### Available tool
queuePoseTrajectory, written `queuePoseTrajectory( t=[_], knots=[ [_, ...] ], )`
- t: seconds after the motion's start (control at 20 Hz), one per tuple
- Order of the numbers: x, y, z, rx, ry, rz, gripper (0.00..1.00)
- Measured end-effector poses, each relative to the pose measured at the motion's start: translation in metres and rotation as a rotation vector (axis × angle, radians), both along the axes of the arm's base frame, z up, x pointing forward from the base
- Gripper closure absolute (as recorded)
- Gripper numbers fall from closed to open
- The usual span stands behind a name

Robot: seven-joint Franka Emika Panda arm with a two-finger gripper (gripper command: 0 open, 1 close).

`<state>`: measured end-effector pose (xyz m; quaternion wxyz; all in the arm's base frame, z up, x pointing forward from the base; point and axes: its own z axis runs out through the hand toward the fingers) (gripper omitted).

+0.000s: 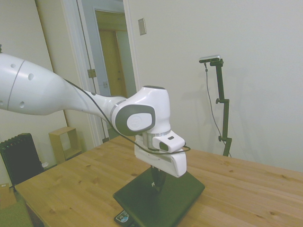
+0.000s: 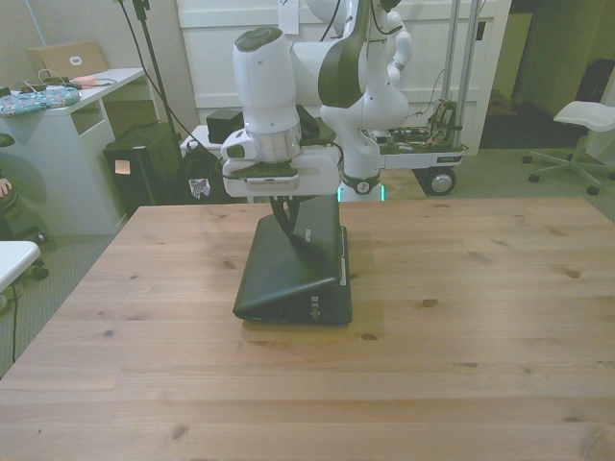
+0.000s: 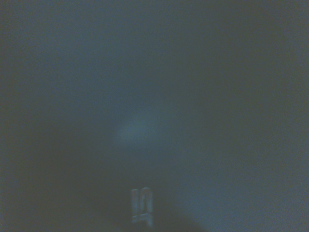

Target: Close the laptop

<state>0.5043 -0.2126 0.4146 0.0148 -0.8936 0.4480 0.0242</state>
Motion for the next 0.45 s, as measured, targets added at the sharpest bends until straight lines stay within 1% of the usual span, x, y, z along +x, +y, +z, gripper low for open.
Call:
queuePoseTrajectory(
  t=[0.15, 0.25, 0.3, 0.4, 0.45],
  knots=[
    [0.003, 0.003, -0.023, 0.015, 0.013, -0.005, 1.0],
    [0.006, 0.007, -0.03, 0.018, 0.016, -0.001, 1.0],
    [0.009, 0.009, -0.026, 0.016, 0.007, 0.005, 1.0],
    [0.016, 0.018, -0.001, 0.006, -0.034, 0.025, 1.0],
    [0.017, 0.027, 0.019, 0.003, -0.058, 0.037, 0.0]
  ],
)
